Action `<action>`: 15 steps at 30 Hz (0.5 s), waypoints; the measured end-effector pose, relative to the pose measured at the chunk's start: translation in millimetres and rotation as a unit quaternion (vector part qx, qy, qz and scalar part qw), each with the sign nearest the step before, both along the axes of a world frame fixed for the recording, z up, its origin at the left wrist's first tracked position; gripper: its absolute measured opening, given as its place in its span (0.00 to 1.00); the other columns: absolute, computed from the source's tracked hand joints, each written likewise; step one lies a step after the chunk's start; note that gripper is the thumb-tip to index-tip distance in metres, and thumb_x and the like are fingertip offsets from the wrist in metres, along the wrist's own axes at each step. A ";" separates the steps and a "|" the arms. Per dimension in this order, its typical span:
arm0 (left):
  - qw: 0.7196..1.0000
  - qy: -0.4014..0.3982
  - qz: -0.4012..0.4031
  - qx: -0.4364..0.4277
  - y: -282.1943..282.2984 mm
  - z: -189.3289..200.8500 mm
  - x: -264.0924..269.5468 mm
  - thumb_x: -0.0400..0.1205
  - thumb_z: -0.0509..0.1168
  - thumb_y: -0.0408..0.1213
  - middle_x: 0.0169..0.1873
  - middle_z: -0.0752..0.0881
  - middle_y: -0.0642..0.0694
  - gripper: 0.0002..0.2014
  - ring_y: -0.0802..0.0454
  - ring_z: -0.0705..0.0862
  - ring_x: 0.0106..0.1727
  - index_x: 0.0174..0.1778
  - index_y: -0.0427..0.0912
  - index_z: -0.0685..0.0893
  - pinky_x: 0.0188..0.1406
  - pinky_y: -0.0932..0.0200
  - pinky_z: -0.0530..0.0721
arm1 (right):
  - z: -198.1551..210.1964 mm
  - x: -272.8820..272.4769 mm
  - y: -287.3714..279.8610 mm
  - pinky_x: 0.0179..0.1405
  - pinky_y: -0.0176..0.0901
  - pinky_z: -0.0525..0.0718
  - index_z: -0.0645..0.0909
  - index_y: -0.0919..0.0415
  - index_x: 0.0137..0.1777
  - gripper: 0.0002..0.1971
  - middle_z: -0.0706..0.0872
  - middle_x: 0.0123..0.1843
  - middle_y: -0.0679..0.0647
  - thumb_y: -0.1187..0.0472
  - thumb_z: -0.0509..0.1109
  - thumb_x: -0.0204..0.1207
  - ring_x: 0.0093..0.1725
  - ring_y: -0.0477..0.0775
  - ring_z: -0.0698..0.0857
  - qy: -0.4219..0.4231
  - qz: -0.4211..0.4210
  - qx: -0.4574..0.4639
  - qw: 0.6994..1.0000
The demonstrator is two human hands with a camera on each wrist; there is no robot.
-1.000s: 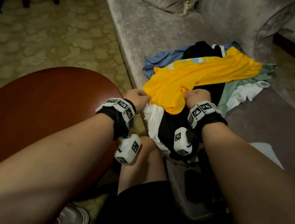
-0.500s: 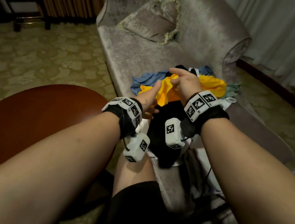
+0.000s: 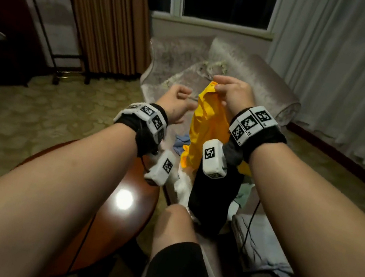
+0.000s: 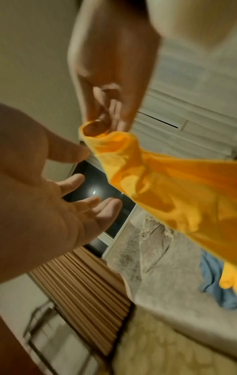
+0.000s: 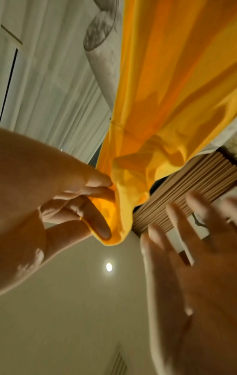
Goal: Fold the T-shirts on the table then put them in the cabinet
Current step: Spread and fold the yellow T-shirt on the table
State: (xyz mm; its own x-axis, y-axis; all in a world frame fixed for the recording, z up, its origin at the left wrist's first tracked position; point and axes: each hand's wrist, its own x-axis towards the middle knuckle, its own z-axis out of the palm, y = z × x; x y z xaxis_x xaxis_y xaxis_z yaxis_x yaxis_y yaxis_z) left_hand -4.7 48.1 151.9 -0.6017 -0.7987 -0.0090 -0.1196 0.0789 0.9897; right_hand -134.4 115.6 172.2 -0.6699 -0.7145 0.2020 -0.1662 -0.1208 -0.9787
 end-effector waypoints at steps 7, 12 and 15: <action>0.969 -0.138 0.002 -0.204 24.2 -0.1 17.3 0.85 0.62 0.40 0.62 0.83 0.38 0.16 0.39 0.80 0.66 0.67 0.39 0.79 0.57 0.52 0.78 | 56.4 44.0 8.1 0.43 0.40 0.80 0.88 0.51 0.39 0.14 0.87 0.42 0.53 0.72 0.68 0.69 0.45 0.54 0.83 0.002 0.051 -0.083 0.995; 0.949 -0.153 0.075 -0.266 10.9 29.6 43.2 0.88 0.52 0.35 0.57 0.84 0.31 0.15 0.37 0.82 0.60 0.53 0.32 0.83 0.54 0.52 0.76 | 70.6 48.3 12.2 0.53 0.48 0.83 0.89 0.50 0.35 0.11 0.89 0.44 0.54 0.65 0.70 0.58 0.50 0.57 0.85 -0.002 0.000 -0.104 0.995; 0.936 -0.186 0.135 -0.267 1.4 57.3 64.8 0.87 0.50 0.29 0.65 0.81 0.33 0.15 0.38 0.79 0.67 0.64 0.29 0.78 0.62 0.48 0.75 | 72.4 55.7 13.4 0.67 0.49 0.80 0.89 0.56 0.50 0.12 0.88 0.53 0.56 0.69 0.70 0.70 0.59 0.58 0.84 0.028 -0.018 -0.073 0.997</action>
State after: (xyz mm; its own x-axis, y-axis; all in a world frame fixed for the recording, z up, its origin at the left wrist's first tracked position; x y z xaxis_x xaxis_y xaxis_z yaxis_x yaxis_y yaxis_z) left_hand 60.1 49.5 209.2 -0.4112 -0.8714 0.2674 -0.5346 0.4682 0.7036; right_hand -78.7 129.0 244.6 -0.6787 -0.6507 0.3405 -0.2274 -0.2546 -0.9399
